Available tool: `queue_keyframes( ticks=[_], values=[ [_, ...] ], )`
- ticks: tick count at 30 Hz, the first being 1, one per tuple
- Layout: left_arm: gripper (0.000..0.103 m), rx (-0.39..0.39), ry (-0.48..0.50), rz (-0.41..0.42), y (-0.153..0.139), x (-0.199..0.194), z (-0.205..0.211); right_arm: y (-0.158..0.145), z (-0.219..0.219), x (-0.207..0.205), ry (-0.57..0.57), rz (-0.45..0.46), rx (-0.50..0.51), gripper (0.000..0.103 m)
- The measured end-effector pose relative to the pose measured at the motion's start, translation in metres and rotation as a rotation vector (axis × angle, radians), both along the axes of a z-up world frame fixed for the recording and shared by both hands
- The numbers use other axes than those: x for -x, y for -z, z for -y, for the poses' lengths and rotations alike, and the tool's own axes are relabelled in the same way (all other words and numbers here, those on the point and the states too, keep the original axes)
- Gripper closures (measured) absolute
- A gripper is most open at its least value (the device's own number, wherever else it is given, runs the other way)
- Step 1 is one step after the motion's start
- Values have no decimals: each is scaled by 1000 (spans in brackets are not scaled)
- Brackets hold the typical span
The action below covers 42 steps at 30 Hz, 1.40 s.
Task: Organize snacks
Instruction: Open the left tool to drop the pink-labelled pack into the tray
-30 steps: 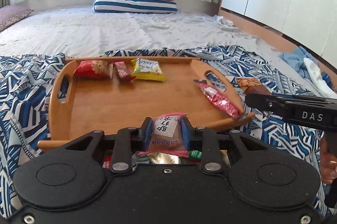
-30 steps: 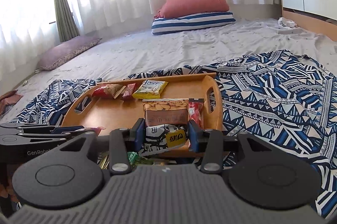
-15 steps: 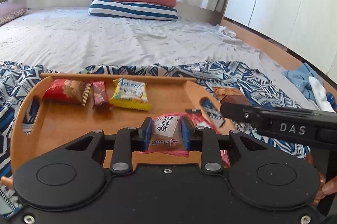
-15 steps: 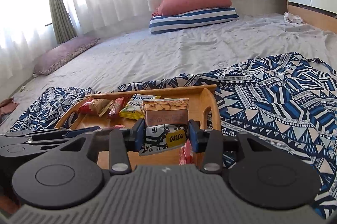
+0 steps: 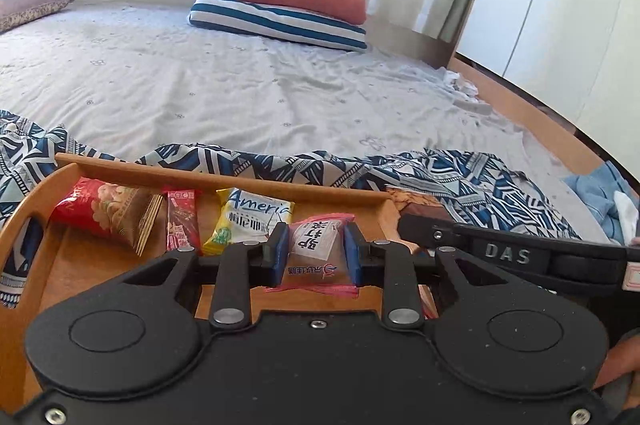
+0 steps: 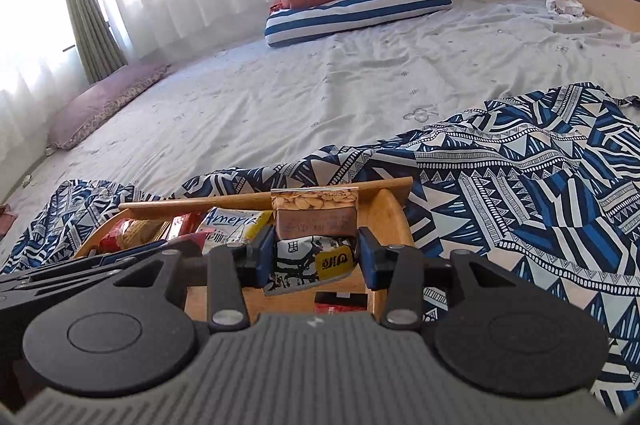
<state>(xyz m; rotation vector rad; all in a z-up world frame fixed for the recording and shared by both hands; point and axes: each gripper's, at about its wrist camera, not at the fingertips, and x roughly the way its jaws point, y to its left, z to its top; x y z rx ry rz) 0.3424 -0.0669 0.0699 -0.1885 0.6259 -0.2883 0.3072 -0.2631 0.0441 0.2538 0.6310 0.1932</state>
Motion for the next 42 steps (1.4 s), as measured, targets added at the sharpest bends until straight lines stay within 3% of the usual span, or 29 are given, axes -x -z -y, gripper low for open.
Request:
queue_keyframes(
  ticks=[4, 7, 11, 21, 24, 28, 33, 37, 42],
  values=[
    [75, -7, 10, -13, 11, -20, 9, 0, 9, 3, 21, 24, -36, 56],
    [75, -57, 39, -31, 23, -35, 23, -3, 13, 7, 55, 54, -15, 56],
    [75, -58, 23, -49, 34, -51, 31, -9, 22, 12, 86, 96, 4, 56],
    [74, -103, 27, -57, 43, -67, 49, -10, 29, 16, 98, 122, -10, 56],
    [75, -76, 6, -40, 41, -67, 46, -10, 30, 17, 98, 120, -11, 56],
    [75, -100, -21, -27, 37, -66, 46, -12, 30, 18, 95, 124, -10, 56],
    [74, -44, -32, -25, 27, -60, 37, -14, 29, 13, 71, 106, -1, 56],
    [62, -9, -41, 4, 8, -44, 21, -9, 24, 2, 68, 44, 19, 56],
    [60, -29, -21, 22, -5, -17, 7, -2, 5, -13, 31, -17, 63, 56]
  ],
)
